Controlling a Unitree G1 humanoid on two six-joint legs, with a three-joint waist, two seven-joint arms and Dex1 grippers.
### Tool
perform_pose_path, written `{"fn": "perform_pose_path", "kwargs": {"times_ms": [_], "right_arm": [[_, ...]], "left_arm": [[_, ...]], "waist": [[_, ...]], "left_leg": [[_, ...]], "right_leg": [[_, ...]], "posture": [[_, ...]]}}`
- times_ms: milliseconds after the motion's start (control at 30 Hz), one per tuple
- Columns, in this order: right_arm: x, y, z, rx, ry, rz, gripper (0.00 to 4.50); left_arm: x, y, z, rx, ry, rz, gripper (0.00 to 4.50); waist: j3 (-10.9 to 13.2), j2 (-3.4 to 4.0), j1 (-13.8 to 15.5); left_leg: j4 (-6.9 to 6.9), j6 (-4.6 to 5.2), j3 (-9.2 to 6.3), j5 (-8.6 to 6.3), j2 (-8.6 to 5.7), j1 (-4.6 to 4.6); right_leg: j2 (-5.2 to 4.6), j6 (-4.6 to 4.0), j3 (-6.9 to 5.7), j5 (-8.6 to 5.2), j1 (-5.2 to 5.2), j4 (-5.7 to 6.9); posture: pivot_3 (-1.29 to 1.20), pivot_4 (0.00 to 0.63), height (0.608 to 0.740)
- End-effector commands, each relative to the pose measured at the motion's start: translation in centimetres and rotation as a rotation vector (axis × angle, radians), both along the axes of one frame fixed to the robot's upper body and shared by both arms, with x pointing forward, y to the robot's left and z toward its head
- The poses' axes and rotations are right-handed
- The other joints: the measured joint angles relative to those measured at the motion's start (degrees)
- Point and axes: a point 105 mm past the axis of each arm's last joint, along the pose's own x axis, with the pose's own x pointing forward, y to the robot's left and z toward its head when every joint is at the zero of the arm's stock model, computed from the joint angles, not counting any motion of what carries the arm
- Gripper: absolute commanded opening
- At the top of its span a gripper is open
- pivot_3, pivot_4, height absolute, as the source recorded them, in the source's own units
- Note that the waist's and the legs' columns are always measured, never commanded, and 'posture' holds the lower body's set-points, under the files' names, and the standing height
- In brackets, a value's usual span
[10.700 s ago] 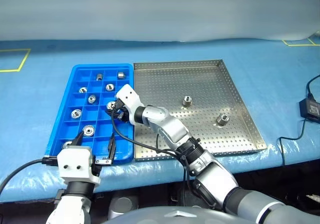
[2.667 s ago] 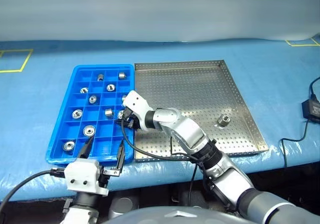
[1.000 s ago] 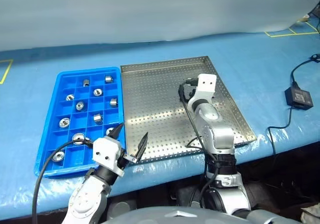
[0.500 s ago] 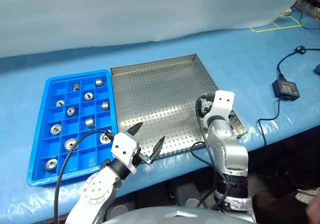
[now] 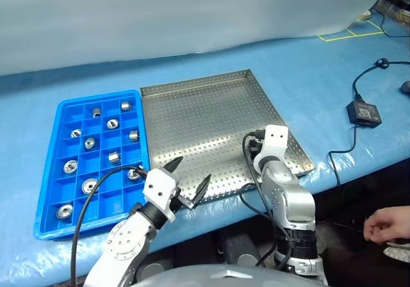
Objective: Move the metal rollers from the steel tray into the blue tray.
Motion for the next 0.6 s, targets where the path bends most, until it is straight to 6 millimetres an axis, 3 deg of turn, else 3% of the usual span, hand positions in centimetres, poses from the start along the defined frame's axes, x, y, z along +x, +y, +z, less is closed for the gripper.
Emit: {"fn": "perform_pose_path", "kwargs": {"times_ms": [33, 100, 200, 300, 467, 600], "right_arm": [[1.1, 1.5, 2.0, -0.024, -0.083, 0.087, 1.69], [1.8, 3.2, 3.4, -0.03, -0.134, 0.168, 1.69], [2.6, 7.1, 6.0, -0.005, -0.223, 0.36, 1.69], [2.7, 9.8, 7.2, -0.003, -0.261, 0.51, 1.69], [1.2, 16.7, 9.2, 0.041, -0.326, 0.901, 1.69], [-0.3, 20.2, 10.0, 0.098, -0.354, 1.109, 1.69]], "left_arm": [[0.0, 0.3, 1.0, -0.015, -0.04, 0.039, 4.5], [0.1, 0.8, 1.2, -0.023, -0.05, 0.079, 4.5], [0.3, 1.7, 1.6, -0.031, -0.073, 0.157, 4.5], [0.2, 2.5, 1.7, -0.012, -0.088, 0.21, 4.5], [-1.3, 5.3, 1.7, 0.063, -0.119, 0.378, 4.5], [-3.0, 6.9, 1.6, 0.104, -0.123, 0.495, 4.5]], "waist": [[0.0, 0.0, 0.0], [0.0, 0.0, 0.1], [0.0, -0.03, 0.1], [0.0, -0.07, 0.8], [0.1, -0.15, 2.3], [0.1, -0.22, 4.4]], "left_leg": [[0.0, 0.0, 0.02, 0.0, 0.0, 0.01], [-0.01, 0.0, 0.1, 0.0, 0.0, 0.03], [-0.03, 0.01, 0.25, -0.01, 0.01, 0.09], [-0.05, 0.05, 0.33, -0.03, 0.02, 0.18], [-0.08, 0.19, 0.46, -0.11, 0.04, 0.19], [-0.08, 0.37, 0.5, -0.21, 0.04, 0.18]], "right_leg": [[0.01, 0.01, 0.04, 0.0, 0.0, 0.0], [0.03, 0.04, 0.14, 0.03, -0.02, 0.01], [0.08, 0.13, 0.33, 0.08, -0.05, 0.01], [0.18, 0.17, 0.55, 0.11, -0.03, 0.01], [0.19, 0.19, 0.68, 0.13, -0.06, -0.05], [0.17, 0.17, 0.69, 0.11, -0.08, -0.1]], "posture": [[-0.04, 0.15, 0.74], [-0.03, 0.15, 0.74], [0.0, 0.15, 0.74], [0.05, 0.15, 0.74], [0.15, 0.15, 0.74], [0.23, 0.15, 0.74]]}}
